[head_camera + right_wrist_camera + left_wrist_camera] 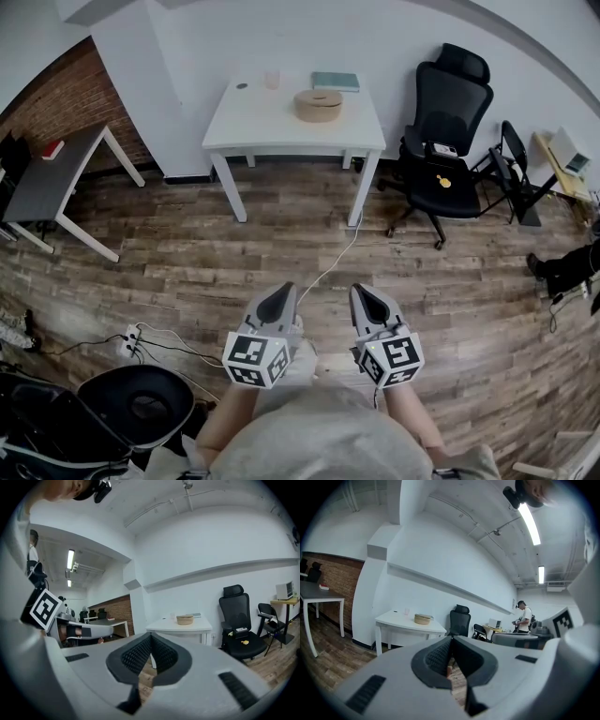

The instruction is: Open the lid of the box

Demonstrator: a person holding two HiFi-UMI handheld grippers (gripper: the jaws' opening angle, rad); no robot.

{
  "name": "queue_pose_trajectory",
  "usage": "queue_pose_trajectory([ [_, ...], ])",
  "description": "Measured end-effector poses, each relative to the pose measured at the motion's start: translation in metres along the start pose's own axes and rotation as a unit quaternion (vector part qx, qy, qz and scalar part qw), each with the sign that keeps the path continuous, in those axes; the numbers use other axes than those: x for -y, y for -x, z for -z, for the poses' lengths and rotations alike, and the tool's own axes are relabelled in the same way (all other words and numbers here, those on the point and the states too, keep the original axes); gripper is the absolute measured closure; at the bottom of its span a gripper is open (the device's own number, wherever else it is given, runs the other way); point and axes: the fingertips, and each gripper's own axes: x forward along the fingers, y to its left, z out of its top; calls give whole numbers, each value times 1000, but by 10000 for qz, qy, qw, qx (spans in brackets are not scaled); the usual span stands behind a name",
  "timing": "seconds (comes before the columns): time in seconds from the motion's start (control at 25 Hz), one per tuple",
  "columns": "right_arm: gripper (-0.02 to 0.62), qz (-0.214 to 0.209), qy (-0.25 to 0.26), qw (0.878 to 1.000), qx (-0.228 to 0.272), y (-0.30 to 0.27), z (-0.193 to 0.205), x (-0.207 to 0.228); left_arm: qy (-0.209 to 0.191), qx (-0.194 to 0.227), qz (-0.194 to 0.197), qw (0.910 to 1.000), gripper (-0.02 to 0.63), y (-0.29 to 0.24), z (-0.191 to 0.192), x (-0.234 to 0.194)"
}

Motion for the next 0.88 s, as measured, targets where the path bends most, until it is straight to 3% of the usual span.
queue_pose_trajectory([
  [0.4,594,172,-67,9998,-90,-53,-3,36,54,-105,137,9998,598,-59,-3,-34],
  [0.88,592,62,80,9999,-114,-190,-44,68,-17,-86,292,9995,598,-163,-47,-117],
])
